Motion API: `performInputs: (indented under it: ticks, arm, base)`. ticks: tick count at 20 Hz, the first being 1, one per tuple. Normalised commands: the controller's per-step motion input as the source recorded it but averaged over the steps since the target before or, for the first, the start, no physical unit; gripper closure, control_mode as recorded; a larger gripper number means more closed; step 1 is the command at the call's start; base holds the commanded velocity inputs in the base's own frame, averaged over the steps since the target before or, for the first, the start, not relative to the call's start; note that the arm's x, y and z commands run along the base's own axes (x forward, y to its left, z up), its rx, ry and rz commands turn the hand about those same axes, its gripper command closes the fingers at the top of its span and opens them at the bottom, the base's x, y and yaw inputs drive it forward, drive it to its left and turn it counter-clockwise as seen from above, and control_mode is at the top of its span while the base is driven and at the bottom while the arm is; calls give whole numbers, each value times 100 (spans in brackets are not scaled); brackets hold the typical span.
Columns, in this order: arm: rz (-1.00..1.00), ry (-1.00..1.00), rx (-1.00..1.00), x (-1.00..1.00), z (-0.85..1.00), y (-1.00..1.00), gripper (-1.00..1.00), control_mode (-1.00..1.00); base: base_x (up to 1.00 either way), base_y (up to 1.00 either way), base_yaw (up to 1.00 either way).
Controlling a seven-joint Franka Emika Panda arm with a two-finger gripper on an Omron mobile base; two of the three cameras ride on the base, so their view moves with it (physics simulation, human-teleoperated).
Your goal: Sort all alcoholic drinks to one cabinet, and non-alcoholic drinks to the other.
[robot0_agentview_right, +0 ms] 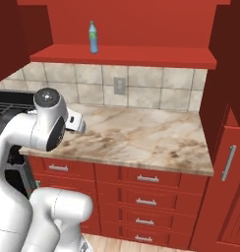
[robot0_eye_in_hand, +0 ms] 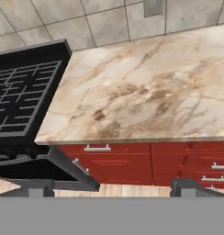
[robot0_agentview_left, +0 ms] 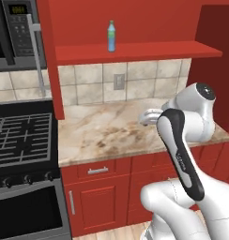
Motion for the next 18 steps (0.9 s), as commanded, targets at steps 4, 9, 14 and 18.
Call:
performInputs:
  ticks: [4,9,14,18]
  arm:
    - [0,0,0,0,0,0,-100,100]
    - [0,0,0,0,0,0,-100,100]
    - [0,0,0,0,0,0,-100,100]
    - [0,0,0,0,0,0,-100,100]
  base:
    - [-98,-7,2]
    - [-100,-8,35]
    - [-92,3,62]
    - [-30,29,67]
